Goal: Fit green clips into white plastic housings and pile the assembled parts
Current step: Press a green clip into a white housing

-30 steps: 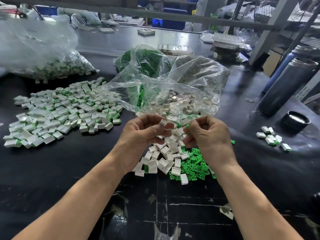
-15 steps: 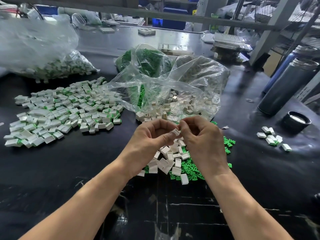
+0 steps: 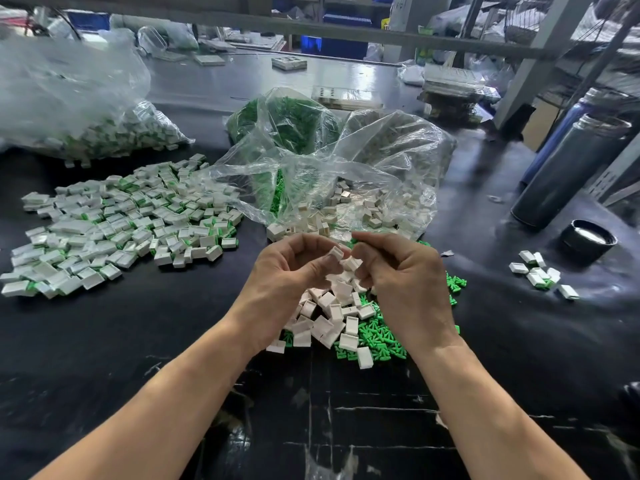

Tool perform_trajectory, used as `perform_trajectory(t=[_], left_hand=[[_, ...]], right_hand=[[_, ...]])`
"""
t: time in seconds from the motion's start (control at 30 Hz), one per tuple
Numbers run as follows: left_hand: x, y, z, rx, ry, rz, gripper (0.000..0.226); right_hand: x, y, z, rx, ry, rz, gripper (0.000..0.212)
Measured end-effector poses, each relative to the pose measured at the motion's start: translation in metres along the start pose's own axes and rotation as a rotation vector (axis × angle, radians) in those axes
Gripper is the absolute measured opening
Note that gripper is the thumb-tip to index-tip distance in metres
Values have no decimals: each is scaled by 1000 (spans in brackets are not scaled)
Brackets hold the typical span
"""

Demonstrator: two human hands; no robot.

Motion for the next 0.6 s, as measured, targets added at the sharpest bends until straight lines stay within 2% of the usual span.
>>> perform_trajectory(t=[0.07,0.17,0.6], left_hand=[[-3,0,-1,6,36,-20,16],[-6,0,-3,18,50,-60,12],[-6,0,0,76,61,-158,9]], right_hand=[[-2,-1,1,59,-3,-151,13],[0,-6,2,29,-55,-194,12],[5,-1,4,-19,-127,-21,11]])
Point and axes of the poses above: each hand's wrist, its own z-axis away from the middle knuckle, its own x-axis out of the palm, y = z × x, the point moved 3 cm from there along -z, towards the middle knuckle, and after that the axes turned 5 degrees about y, right-handed, at the moved point
